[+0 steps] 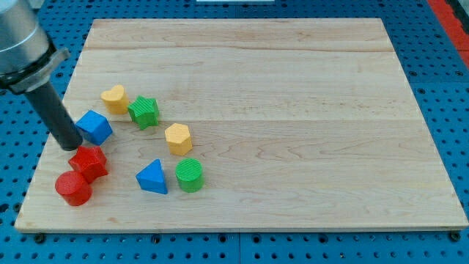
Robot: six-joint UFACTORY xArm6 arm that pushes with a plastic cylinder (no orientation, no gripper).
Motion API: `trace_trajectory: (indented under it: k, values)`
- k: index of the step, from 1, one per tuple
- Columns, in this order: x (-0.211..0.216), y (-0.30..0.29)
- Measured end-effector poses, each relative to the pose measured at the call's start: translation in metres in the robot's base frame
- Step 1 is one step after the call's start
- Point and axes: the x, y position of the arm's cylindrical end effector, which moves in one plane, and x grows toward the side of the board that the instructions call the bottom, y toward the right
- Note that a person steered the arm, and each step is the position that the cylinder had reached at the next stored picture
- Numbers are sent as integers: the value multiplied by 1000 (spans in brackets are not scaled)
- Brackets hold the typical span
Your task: Place the red star into the blue cube
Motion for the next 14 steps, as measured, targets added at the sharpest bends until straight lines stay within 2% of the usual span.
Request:
trace_trajectory:
  k: [1,2,3,7,8,9,12,14]
  values:
    - [72,-4]
    - [110,5]
    - [122,36]
    - [41,62]
    - [37,61]
    - [38,95]
    - [-34,100]
    - [-47,118]
